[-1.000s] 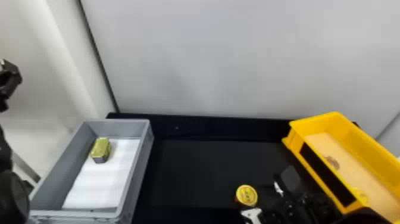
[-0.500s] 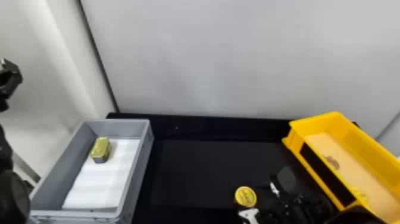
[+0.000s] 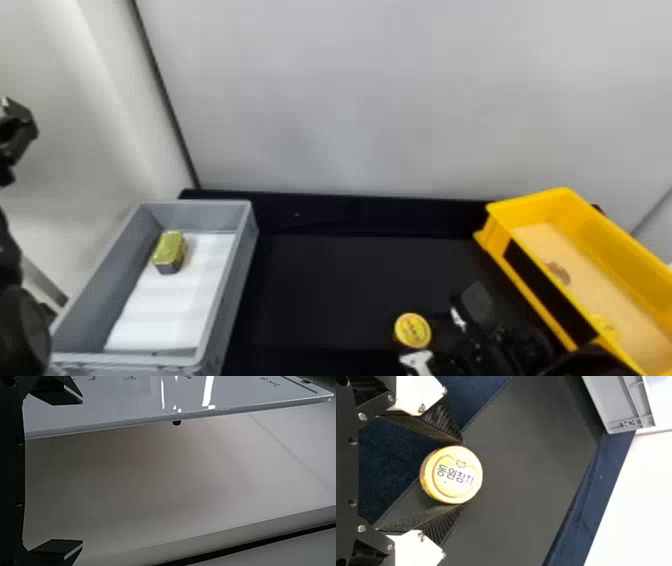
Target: Pick up the round yellow can and place it in the yellow rectangular box
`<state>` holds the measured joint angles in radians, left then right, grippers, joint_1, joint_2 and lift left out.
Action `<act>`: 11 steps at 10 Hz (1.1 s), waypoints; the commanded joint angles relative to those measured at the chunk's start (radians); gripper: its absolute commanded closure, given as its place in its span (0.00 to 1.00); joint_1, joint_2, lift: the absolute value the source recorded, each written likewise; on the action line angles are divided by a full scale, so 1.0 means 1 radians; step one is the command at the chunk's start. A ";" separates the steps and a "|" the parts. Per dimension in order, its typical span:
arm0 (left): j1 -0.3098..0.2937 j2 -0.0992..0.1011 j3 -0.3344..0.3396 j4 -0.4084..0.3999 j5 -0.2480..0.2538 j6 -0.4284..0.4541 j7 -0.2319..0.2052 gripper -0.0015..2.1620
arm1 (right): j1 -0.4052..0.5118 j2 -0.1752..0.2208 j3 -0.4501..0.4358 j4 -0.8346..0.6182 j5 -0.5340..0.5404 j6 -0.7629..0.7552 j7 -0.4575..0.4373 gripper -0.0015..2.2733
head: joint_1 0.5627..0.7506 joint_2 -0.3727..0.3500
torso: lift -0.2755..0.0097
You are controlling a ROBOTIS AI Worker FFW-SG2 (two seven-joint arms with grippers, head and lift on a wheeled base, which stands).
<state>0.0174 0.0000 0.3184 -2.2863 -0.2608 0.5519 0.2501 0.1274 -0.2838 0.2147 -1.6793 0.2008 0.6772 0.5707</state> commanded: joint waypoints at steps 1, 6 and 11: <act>0.001 -0.003 0.001 -0.001 0.000 -0.002 0.000 0.01 | 0.000 0.000 0.003 0.013 0.006 -0.008 0.002 0.14 | 0.70 0.53 | 0.75; 0.001 -0.003 0.008 -0.001 0.000 -0.002 0.000 0.01 | 0.003 0.008 -0.012 -0.003 0.006 -0.006 0.003 0.31 | 0.70 0.53 | 0.75; 0.001 -0.003 0.013 0.004 0.006 0.001 0.000 0.01 | 0.025 0.011 -0.031 -0.131 0.002 0.052 0.012 0.32 | 0.70 0.53 | 0.75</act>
<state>0.0184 0.0000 0.3301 -2.2844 -0.2567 0.5518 0.2501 0.1413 -0.2731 0.1905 -1.7495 0.2068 0.6996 0.5821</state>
